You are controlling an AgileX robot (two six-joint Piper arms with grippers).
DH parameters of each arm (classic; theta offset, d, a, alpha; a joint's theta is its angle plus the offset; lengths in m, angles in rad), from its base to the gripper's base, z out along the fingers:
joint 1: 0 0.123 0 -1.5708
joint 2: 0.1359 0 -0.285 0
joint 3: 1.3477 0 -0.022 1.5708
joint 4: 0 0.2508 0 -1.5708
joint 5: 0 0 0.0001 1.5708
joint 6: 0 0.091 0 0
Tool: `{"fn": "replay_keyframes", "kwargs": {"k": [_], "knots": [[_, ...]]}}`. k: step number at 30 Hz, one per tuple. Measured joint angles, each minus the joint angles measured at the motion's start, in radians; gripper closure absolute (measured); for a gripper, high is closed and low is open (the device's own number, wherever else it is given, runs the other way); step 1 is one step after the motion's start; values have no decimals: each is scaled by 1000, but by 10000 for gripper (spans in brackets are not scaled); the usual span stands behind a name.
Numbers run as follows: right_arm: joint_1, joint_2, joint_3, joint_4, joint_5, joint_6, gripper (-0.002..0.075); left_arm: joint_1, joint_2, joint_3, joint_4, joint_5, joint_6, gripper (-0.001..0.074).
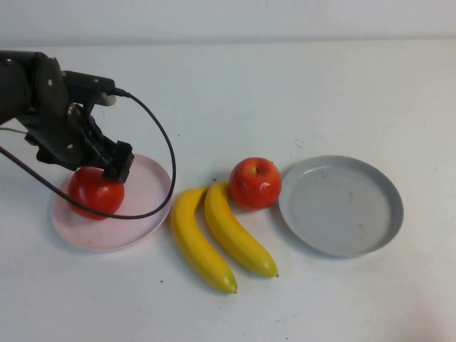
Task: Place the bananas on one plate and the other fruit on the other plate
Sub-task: Put one type of fruit in the left plate
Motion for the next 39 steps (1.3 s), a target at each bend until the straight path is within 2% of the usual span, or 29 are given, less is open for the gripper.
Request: {"fn": "replay_keyframes", "kwargs": {"k": [7,12,15,24,27,35,39], "knots": [[0,0,0,0,0,0,743,0,-112,0,-2,-6,-1,66],[0,0,0,0,0,0,743,-5,-172,0,-113,-11,61,66],[0,0,0,0,0,0,743,-43,-178,0,-156,-23,113,66],[0,0,0,0,0,0,743,-243,-178,1,-165,-93,136,66],[0,0,0,0,0,0,743,-274,-178,1,-165,-103,146,66],[0,0,0,0,0,0,743,-279,-178,2,-166,-151,177,66],[0,0,0,0,0,0,743,-279,-152,2,-215,-175,253,66]]}}
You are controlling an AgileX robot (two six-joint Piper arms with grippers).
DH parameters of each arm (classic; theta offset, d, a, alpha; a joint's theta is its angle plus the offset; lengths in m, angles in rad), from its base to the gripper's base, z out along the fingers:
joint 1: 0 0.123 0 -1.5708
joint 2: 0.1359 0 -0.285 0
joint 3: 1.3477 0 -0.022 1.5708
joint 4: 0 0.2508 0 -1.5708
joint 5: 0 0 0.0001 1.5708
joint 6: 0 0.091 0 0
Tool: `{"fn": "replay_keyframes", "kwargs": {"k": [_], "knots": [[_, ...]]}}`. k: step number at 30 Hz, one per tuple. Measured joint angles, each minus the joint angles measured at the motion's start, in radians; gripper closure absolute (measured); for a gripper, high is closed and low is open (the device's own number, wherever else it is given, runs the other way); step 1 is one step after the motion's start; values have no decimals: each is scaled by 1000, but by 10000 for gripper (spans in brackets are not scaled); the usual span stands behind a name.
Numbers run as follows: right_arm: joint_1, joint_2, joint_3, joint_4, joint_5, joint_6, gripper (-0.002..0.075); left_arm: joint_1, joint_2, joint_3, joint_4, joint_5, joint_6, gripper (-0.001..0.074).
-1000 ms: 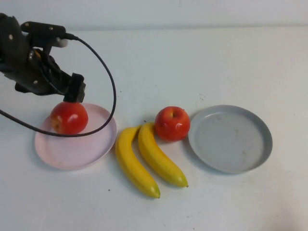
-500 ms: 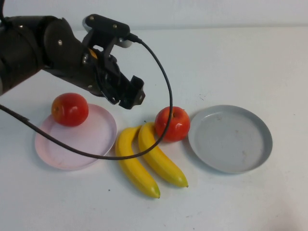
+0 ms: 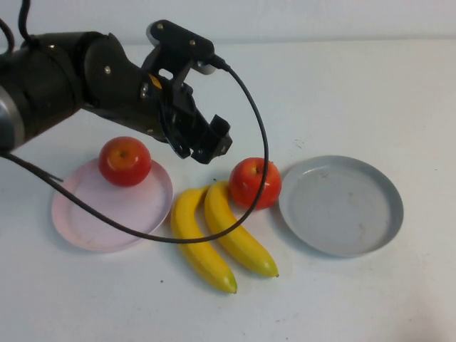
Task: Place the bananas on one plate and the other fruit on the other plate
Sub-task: Put one type of fruit in the left plate
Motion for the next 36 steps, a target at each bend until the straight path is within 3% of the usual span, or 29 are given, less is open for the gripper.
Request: {"fn": "replay_keyframes", "kwargs": {"k": [19,27,36], "knots": [[0,0,0,0,0,0,743,-69,189,0,-349,-119,447,66],[0,0,0,0,0,0,743,-69,237,0,-369,-169,625,66],[0,0,0,0,0,0,743,-69,284,-16,-376,-189,648,66]]}}
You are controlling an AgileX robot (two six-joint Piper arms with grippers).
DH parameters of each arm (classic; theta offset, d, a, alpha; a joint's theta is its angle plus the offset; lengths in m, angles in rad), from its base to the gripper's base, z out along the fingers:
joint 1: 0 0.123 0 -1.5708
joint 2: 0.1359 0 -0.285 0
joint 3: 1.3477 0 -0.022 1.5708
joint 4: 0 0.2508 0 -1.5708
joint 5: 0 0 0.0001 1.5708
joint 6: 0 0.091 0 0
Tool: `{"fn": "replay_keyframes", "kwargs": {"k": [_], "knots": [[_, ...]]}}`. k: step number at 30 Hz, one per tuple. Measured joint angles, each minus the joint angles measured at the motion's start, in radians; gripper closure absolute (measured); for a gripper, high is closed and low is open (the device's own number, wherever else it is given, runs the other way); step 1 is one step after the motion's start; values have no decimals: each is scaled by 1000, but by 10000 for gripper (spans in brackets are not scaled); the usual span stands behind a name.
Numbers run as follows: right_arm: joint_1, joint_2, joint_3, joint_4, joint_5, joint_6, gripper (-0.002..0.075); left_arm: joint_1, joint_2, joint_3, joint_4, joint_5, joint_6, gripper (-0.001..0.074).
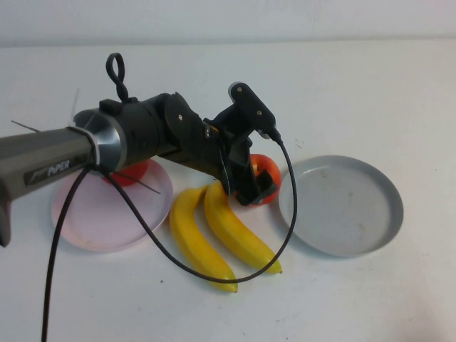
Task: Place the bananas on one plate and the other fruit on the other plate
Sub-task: Put one type of fruit in the left plate
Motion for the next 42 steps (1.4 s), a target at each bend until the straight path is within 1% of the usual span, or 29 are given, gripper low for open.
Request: {"fn": "replay_keyframes", "kwargs": {"k": [3,7,16,18,21,23,25,30,32,34,39,42], "knots": [[0,0,0,0,0,0,743,0,7,-4,-4,-1,0,79],[0,0,0,0,0,0,743,0,8,-4,-4,-4,0,155],[0,0,0,0,0,0,743,-2,-22,-2,0,-4,0,157],[0,0,0,0,0,0,743,-4,-71,-1,0,-2,-38,157],[0,0,0,0,0,0,743,-8,-156,9,0,5,-173,157],[0,0,0,0,0,0,743,-8,-223,51,0,3,-250,157],[0,0,0,0,0,0,743,5,-284,128,0,3,-290,157],[0,0,0,0,0,0,743,73,-429,346,10,6,-396,157],[0,0,0,0,0,0,743,118,-492,436,30,8,-432,157],[0,0,0,0,0,0,743,156,-529,490,43,4,-443,157],[0,0,0,0,0,0,743,296,-559,558,54,-30,-458,157],[0,0,0,0,0,0,743,342,-539,564,55,-77,-457,157]]}}
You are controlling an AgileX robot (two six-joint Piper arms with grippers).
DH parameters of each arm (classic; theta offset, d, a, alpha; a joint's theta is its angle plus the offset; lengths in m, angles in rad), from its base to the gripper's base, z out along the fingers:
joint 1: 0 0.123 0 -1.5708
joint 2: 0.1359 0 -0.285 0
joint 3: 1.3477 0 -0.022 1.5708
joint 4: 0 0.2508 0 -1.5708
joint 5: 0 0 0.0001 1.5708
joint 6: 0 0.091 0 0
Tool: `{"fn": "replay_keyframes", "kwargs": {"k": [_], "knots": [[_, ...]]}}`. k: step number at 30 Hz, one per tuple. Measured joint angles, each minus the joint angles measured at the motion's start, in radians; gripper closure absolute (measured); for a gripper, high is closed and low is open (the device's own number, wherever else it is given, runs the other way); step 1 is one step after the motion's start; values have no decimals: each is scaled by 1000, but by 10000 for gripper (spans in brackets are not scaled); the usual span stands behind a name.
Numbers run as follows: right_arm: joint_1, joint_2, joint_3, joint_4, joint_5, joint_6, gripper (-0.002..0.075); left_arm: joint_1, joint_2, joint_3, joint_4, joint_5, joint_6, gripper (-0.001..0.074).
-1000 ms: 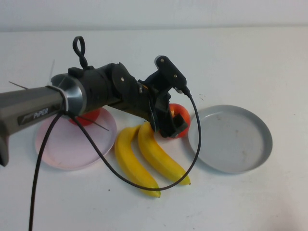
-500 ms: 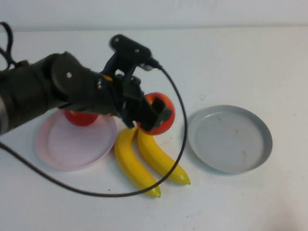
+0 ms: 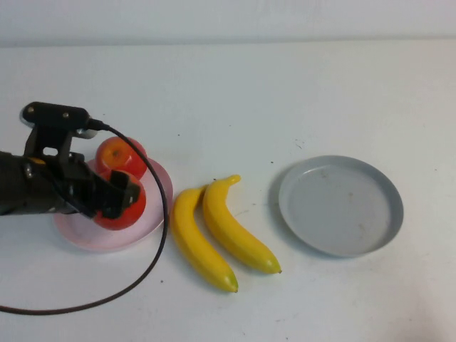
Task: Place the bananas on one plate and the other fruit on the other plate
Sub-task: Put one type of fruit in the left plate, then put another type of fruit in the right plate
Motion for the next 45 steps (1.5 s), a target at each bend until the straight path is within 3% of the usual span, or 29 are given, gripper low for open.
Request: {"fn": "replay_keyframes", "kwargs": {"k": [7,12,15,21,27,29,34,36,40,45], "knots": [[0,0,0,0,0,0,743,30,109,0,2,-32,4,157],[0,0,0,0,0,0,743,31,118,0,2,-69,4,70],[0,0,0,0,0,0,743,32,116,0,2,-90,-5,66],[0,0,0,0,0,0,743,35,23,0,2,-80,-7,66],[0,0,0,0,0,0,743,35,-179,0,5,61,-42,77],[0,0,0,0,0,0,743,35,-258,0,5,119,-60,155],[0,0,0,0,0,0,743,35,-456,0,48,228,-64,571],[0,0,0,0,0,0,743,35,-532,2,81,266,-75,665],[0,0,0,0,2,0,743,35,-678,39,98,288,-96,720],[0,0,0,0,2,0,743,35,-810,78,98,324,-100,731]]}}
